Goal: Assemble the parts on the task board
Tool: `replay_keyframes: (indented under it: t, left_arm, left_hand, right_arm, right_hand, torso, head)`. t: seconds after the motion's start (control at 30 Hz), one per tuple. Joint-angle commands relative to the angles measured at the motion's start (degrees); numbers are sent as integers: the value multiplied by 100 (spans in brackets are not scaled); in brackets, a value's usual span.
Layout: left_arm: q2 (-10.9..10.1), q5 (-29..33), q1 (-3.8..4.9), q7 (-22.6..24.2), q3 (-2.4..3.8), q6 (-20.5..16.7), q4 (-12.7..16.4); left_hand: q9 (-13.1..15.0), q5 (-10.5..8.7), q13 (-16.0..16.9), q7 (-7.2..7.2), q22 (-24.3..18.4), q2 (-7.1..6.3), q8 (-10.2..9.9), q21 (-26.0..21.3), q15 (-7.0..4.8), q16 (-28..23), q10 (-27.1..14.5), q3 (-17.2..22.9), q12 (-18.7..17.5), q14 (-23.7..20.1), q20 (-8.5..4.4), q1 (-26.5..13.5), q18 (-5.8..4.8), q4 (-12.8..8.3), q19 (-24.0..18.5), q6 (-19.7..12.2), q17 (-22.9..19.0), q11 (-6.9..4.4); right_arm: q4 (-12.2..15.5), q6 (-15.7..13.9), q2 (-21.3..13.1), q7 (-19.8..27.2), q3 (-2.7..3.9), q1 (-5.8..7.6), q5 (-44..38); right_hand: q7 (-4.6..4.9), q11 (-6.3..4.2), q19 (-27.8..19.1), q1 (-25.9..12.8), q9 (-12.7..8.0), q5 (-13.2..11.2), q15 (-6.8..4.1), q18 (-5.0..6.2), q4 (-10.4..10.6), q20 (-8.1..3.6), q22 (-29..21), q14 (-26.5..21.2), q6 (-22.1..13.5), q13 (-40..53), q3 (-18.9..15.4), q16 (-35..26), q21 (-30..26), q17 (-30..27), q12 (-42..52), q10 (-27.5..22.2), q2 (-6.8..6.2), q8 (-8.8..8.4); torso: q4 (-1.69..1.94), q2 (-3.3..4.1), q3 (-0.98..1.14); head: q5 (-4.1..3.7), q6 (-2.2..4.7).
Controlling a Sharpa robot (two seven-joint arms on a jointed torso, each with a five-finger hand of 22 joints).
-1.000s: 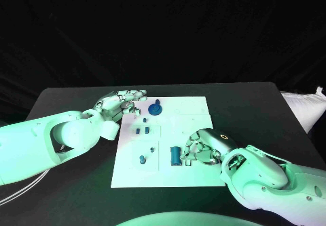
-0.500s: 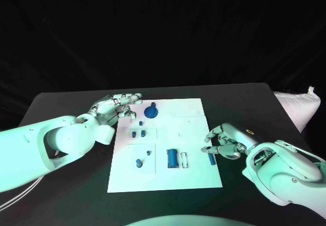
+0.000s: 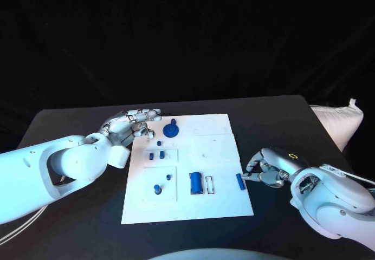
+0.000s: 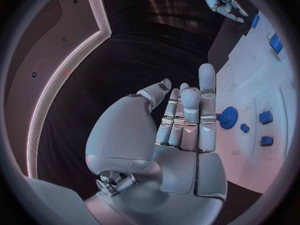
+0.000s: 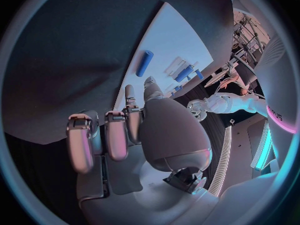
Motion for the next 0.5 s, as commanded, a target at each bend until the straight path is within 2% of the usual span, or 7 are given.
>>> replay_keyframes:
  t: [0.03, 0.17, 0.27, 0.5]
  left_arm:
    - [5, -24, 2, 39, 2, 101, 13]
    - [2, -24, 2, 38, 1, 97, 9]
    - [0, -25, 2, 36, 1, 95, 8]
    - [-3, -25, 2, 33, 1, 101, 9]
  left_hand:
    - [4, 34, -9, -4, -8, 35, 17, -38, 5, 10, -46, -21, 29, -44, 31, 1, 106, -25, -7, -39, -5, 0]
    - [4, 34, -9, -4, -8, 35, 17, -38, 5, 10, -46, -21, 29, -44, 31, 1, 106, -25, -7, -39, -5, 0]
    - [5, 34, -9, -4, -8, 37, 18, -39, 5, 11, -47, -21, 31, -44, 31, 2, 106, -26, -7, -39, -5, 0]
    - [5, 35, -9, -5, -8, 39, 20, -39, 5, 12, -48, -21, 35, -45, 31, 3, 106, -27, -8, -39, -5, 0]
  right_arm:
    - [-36, 366, 65, -101, -6, -53, -312]
    - [-55, 415, 160, -94, -10, -123, -384]
    - [-65, 441, 214, -89, -11, -148, -416]
    - [-115, 506, 305, -84, -12, -169, -469]
  right_hand:
    - [1, -41, 589, -108, -9, -34, 8, -81, 29, 22, 1505, 447, 32, -372, -6, -15, 24, 566, -15, 192, -60, -36]
    - [-3, -45, 589, -101, -17, -50, 5, -81, 29, 20, 1505, 447, 47, -367, -10, -14, 24, 569, -8, 195, -79, -45]
    - [-11, -51, 589, -76, -30, -83, 0, -81, 22, 17, 1505, 450, 77, -360, -10, -8, 24, 580, 3, 201, -105, -59]
    - [-21, -61, 589, -12, -50, -103, -8, -81, -4, 10, 1505, 452, 118, -346, 12, -2, 24, 591, 26, 211, -123, -82]
  torso:
    - [-3, 0, -3]
    - [-4, 1, 0]
    - [-2, 0, -6]
    - [-3, 0, -5]
  head:
    - [18, -7]
    - [38, -14]
    - [42, -24]
    - [63, -32]
